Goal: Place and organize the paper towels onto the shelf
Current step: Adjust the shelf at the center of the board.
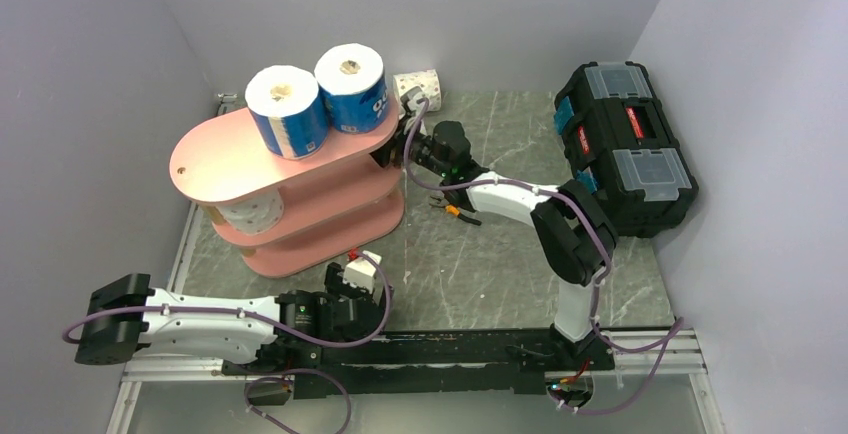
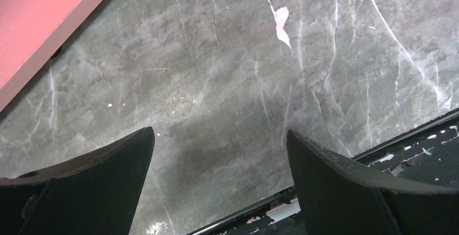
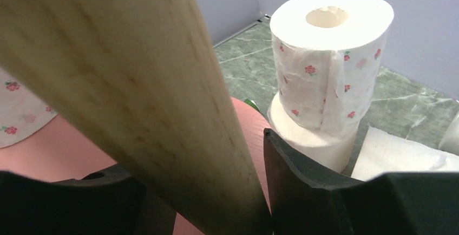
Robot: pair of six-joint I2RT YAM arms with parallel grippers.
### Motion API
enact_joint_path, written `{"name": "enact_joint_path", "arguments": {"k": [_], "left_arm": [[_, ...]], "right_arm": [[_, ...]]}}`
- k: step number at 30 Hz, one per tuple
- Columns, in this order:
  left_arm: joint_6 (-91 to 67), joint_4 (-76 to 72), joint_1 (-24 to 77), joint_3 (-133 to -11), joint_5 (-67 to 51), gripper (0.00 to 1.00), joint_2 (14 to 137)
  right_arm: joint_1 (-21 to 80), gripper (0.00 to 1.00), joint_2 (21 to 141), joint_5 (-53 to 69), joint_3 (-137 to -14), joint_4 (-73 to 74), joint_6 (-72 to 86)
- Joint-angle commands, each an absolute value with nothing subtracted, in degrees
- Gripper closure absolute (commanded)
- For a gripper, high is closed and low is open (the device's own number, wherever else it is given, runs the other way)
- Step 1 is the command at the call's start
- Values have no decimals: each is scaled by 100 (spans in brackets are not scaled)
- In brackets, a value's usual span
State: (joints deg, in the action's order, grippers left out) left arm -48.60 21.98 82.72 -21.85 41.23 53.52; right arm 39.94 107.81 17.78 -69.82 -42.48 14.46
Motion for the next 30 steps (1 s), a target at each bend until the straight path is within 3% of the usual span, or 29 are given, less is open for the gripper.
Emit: {"name": "enact_joint_path", "arguments": {"k": [1,5,8,13,17,22,30], "left_arm": [[-4952,2223,8305,-2271,4298,1,5417],[-4815,2128,8297,-2307,4324,1,5494],[-4696,1997,8303,-2349,4305,1,5572],[-4579,1834,8296,-2416,4268,1,5717],[-4429,1687,8292,-2465,4274,1,5789],[-4353,1627,8292,-2487,4257,1,5802],[-4538,1932,8292,-2441,4437,1,5590]], "right_arm": [[4240,39,10571,2307,-6992,-4103,1839],[4089,24,9884,2029,-6478,-4007,1812],[3997,18,9168,1781,-6007,-3765,1615],[3713,15,7925,1348,-5165,-3457,1316],[2964,15,7555,1113,-4928,-3244,2093],[2109,15,8646,1166,-6179,-1985,3276],[1833,10,10909,1905,-9052,-997,3836]]}}
